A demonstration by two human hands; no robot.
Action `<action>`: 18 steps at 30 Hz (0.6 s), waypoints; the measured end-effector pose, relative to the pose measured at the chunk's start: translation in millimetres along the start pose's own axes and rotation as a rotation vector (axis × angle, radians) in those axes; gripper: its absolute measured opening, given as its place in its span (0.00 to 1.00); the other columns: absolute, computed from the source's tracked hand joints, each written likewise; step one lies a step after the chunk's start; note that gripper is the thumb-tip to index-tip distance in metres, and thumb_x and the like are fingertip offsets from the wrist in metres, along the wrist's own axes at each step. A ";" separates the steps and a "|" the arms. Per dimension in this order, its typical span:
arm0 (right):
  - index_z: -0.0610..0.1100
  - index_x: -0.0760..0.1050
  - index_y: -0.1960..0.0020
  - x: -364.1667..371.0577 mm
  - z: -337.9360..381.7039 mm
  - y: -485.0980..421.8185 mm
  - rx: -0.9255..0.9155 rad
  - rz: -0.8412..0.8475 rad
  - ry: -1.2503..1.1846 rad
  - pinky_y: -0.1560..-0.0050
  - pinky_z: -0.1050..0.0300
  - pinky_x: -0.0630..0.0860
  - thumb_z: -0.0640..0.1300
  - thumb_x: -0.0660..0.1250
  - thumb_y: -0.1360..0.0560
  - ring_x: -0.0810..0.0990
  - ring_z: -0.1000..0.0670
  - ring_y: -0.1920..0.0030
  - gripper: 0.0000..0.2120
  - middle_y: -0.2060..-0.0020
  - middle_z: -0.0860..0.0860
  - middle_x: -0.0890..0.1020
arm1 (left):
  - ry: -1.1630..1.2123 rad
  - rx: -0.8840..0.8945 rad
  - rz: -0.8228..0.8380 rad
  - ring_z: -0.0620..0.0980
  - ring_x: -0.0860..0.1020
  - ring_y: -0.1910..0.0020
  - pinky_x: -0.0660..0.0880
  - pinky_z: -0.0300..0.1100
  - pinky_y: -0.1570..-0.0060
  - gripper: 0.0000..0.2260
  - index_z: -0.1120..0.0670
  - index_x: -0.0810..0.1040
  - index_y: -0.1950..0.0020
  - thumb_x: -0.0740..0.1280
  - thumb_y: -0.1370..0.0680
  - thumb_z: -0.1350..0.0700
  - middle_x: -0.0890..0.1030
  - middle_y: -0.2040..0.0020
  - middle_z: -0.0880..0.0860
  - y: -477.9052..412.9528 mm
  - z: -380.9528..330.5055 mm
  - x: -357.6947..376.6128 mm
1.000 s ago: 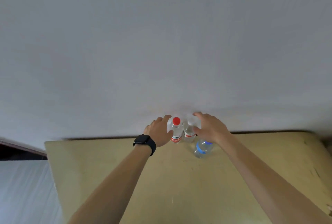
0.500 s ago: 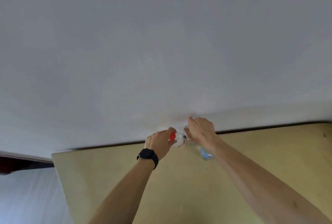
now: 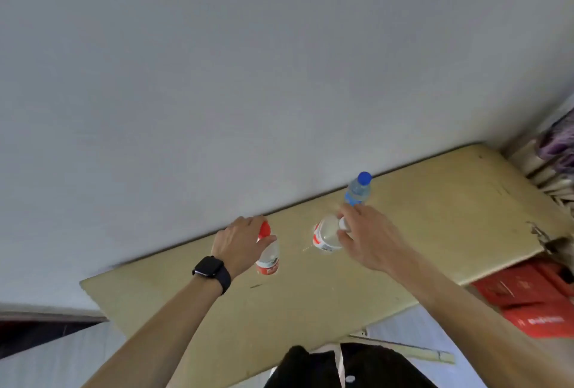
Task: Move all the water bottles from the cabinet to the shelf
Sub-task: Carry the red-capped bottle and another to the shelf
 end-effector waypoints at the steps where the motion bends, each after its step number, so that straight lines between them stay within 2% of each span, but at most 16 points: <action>1: 0.46 0.70 0.41 3.6 0.3 24.5 0.051 -0.017 -0.002 0.58 0.54 0.68 0.49 0.62 0.23 0.76 0.44 0.53 0.12 0.50 0.48 0.77 | -0.064 0.063 0.008 0.47 0.75 0.52 0.71 0.42 0.62 0.16 0.47 0.72 0.43 0.57 0.20 0.37 0.75 0.52 0.44 5.7 -5.6 1.4; 4: 0.43 0.71 0.43 18.9 3.3 104.1 0.175 -0.062 -0.014 0.56 0.53 0.67 0.50 0.64 0.22 0.77 0.42 0.52 0.12 0.53 0.46 0.77 | -0.138 0.201 0.011 0.49 0.77 0.51 0.77 0.46 0.58 0.17 0.51 0.70 0.46 0.54 0.19 0.38 0.75 0.49 0.46 28.1 -28.3 4.3; 6: 0.45 0.70 0.44 29.9 -3.2 161.4 0.312 -0.071 -0.049 0.56 0.51 0.69 0.53 0.62 0.21 0.78 0.42 0.53 0.12 0.54 0.47 0.75 | -0.153 0.301 0.038 0.50 0.77 0.54 0.77 0.47 0.58 0.17 0.51 0.68 0.46 0.53 0.19 0.38 0.75 0.50 0.46 47.7 -53.2 11.5; 8: 0.52 0.66 0.43 41.0 -17.2 222.7 0.496 -0.084 -0.089 0.59 0.51 0.71 0.59 0.59 0.20 0.78 0.45 0.54 0.13 0.54 0.51 0.74 | -0.164 0.397 0.062 0.50 0.77 0.56 0.75 0.45 0.61 0.16 0.50 0.67 0.45 0.52 0.18 0.39 0.76 0.52 0.47 66.3 -81.5 18.9; 11: 0.57 0.64 0.45 51.7 -37.8 317.5 0.729 -0.135 -0.132 0.67 0.56 0.67 0.65 0.56 0.22 0.76 0.50 0.61 0.13 0.60 0.55 0.74 | -0.194 0.537 0.121 0.51 0.77 0.61 0.69 0.41 0.66 0.13 0.47 0.67 0.44 0.51 0.18 0.40 0.75 0.56 0.48 91.7 -131.5 33.8; 15: 0.56 0.65 0.50 66.8 -50.8 460.3 1.029 -0.297 -0.270 0.73 0.61 0.61 0.63 0.60 0.22 0.71 0.55 0.69 0.12 0.70 0.54 0.74 | -0.208 0.807 0.323 0.48 0.76 0.62 0.68 0.41 0.68 0.14 0.39 0.70 0.45 0.50 0.20 0.35 0.74 0.57 0.46 148.1 -218.4 80.1; 18: 0.55 0.67 0.44 83.8 -40.2 575.0 1.160 -0.423 -0.350 0.69 0.61 0.61 0.58 0.61 0.21 0.72 0.53 0.66 0.10 0.68 0.56 0.72 | -0.284 1.026 0.497 0.46 0.76 0.56 0.72 0.43 0.61 0.15 0.38 0.74 0.45 0.55 0.22 0.32 0.76 0.54 0.44 219.2 -301.5 124.4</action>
Point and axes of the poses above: each hand's wrist, its own y-axis away from the middle knuckle, its own x-axis out of the palm, z = x × y, the point moved 9 cm from there along -y, towards the middle knuckle
